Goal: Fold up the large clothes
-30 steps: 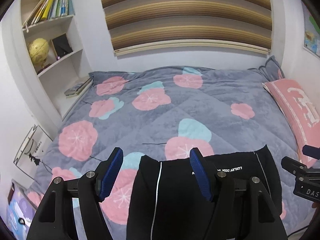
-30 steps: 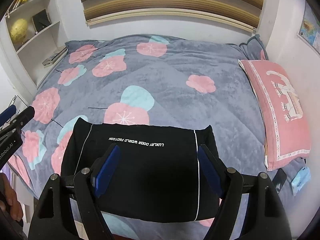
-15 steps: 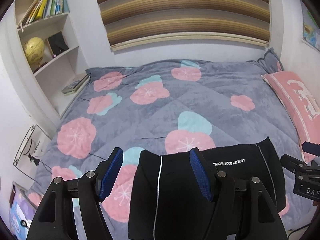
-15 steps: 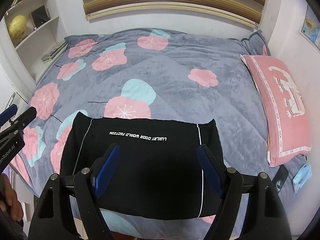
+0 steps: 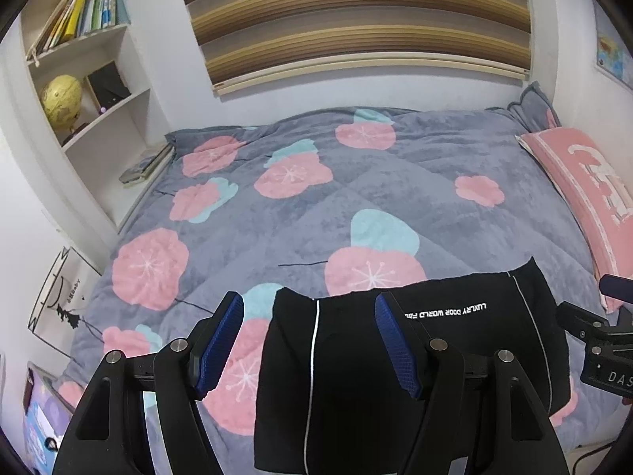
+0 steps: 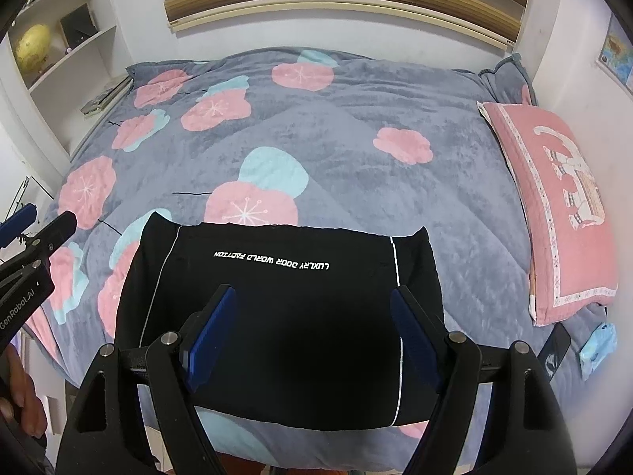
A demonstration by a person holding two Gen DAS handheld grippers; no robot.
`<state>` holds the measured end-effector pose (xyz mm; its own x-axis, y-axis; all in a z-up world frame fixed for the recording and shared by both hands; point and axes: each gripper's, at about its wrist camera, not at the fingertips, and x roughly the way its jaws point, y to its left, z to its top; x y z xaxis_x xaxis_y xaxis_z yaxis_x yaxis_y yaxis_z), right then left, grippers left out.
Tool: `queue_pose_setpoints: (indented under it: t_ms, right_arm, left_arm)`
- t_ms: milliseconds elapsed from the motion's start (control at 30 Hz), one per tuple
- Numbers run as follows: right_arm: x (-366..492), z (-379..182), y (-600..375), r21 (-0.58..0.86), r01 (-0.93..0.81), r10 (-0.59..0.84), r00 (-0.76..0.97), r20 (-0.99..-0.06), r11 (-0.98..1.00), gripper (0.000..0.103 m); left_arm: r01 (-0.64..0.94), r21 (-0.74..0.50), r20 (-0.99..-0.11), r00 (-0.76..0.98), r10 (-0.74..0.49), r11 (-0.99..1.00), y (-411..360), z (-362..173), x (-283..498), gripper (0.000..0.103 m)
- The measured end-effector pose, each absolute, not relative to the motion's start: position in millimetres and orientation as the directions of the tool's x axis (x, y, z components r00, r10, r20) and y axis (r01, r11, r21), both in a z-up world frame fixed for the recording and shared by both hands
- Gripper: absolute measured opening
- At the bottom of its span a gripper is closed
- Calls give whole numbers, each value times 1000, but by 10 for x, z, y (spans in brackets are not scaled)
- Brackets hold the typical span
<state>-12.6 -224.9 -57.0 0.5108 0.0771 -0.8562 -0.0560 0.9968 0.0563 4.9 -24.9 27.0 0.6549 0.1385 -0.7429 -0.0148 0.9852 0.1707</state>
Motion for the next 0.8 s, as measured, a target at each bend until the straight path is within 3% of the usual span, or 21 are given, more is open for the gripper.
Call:
queue_pose_setpoints:
  t_ms: [800]
  right_arm:
    - [-140,-711,-2276,50,-60,73,480,-874,997,82]
  left_arm:
    - [7,171,-772,623,130,985,-306,135,68,70]
